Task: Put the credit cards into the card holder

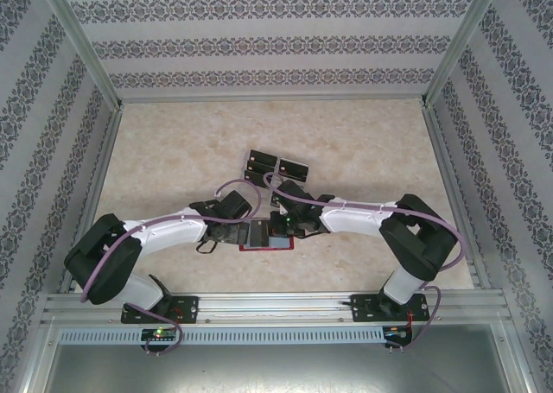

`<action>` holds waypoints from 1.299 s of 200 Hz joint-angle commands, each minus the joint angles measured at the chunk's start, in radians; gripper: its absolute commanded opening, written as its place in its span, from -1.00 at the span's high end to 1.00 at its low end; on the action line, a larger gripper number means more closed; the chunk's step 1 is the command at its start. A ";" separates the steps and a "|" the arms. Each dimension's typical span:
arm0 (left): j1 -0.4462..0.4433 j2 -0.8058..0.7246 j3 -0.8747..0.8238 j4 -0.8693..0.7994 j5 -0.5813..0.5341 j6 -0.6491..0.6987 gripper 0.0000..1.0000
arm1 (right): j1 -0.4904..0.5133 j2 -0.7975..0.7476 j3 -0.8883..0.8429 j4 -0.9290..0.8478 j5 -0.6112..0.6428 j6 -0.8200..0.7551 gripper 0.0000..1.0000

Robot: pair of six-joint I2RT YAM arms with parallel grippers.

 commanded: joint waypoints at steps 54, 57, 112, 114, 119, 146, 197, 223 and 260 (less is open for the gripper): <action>0.008 0.036 -0.041 0.043 0.016 0.002 -1.00 | 0.010 0.056 0.016 -0.002 0.013 -0.014 1.00; 0.008 0.036 -0.041 0.044 0.016 0.001 -1.00 | 0.011 0.058 0.017 -0.001 0.012 -0.014 1.00; 0.008 0.035 -0.055 0.056 0.025 -0.005 -1.00 | 0.030 0.096 0.057 0.006 -0.009 -0.013 1.00; 0.008 0.035 -0.055 0.056 0.025 -0.005 -1.00 | 0.030 0.097 0.059 0.007 -0.009 -0.012 1.00; 0.008 0.036 -0.057 0.057 0.025 -0.005 -1.00 | 0.033 0.102 0.062 0.007 -0.010 -0.012 1.00; 0.008 0.034 -0.062 0.062 0.027 -0.010 -1.00 | 0.044 0.122 0.079 0.013 -0.017 -0.007 1.00; 0.008 0.027 -0.071 0.069 0.035 -0.011 -1.00 | 0.058 0.159 0.123 0.017 -0.035 -0.007 1.00; 0.008 0.026 -0.073 0.072 0.036 -0.012 -1.00 | 0.061 0.167 0.132 0.021 -0.045 -0.007 1.00; 0.008 0.027 -0.072 0.074 0.038 -0.016 -1.00 | 0.063 0.154 0.136 0.018 -0.056 -0.008 0.92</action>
